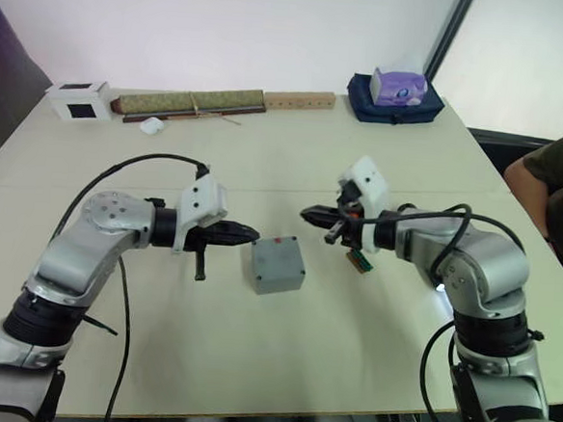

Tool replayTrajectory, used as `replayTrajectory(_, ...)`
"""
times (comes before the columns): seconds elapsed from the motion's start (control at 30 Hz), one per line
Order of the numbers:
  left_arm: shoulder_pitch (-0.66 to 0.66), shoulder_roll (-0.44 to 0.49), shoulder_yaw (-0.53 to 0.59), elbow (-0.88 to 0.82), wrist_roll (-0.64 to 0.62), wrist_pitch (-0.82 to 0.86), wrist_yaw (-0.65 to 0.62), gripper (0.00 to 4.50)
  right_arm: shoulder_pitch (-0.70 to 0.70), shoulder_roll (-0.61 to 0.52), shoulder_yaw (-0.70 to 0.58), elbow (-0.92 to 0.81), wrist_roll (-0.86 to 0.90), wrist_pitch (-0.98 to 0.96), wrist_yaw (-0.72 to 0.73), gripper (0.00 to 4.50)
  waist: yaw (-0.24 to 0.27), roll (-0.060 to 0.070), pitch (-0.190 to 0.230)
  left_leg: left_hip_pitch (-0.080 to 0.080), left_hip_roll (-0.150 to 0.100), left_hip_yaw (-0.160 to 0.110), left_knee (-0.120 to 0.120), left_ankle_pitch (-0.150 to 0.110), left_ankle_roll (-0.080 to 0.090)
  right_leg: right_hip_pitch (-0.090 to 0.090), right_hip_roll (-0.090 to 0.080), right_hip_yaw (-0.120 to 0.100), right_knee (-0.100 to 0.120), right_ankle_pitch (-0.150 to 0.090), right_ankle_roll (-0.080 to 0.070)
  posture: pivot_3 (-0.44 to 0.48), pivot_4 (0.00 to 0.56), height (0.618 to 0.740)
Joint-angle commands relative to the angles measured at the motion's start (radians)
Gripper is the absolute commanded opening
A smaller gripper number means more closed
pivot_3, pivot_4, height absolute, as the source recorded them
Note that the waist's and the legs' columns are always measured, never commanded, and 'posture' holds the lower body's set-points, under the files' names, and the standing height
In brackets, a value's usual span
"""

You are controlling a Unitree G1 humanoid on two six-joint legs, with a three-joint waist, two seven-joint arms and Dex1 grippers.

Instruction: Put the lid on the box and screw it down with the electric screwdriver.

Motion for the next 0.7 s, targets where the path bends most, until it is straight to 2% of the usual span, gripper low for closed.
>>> replayTrajectory(0.03, -0.008, 0.005, 0.019, -0.016, -0.008, -0.013, 0.003, 0.00, 0.025, 0.002, 0.043, -0.040, -0.006, -0.016, -0.024, 0.04, 0.002, 0.000, 0.000, 0.000, 0.000, 0.000, 0.000, 0.000, 0.000, 0.000, 0.000, 0.000, 0.000, 0.000, 0.000, 0.000, 0.150, 0.740)
replayTrajectory(0.7, 0.010, 0.010, 0.012, -0.028, -0.005, -0.016, -0.003, 0.00, 0.027, 0.009, 0.099, 0.013, -0.031, -0.084, -0.051, 0.04, -0.002, 0.000, 0.000, 0.000, 0.000, 0.000, 0.000, 0.000, 0.000, 0.000, 0.000, 0.000, 0.000, 0.000, 0.000, 0.000, 0.150, 0.740)
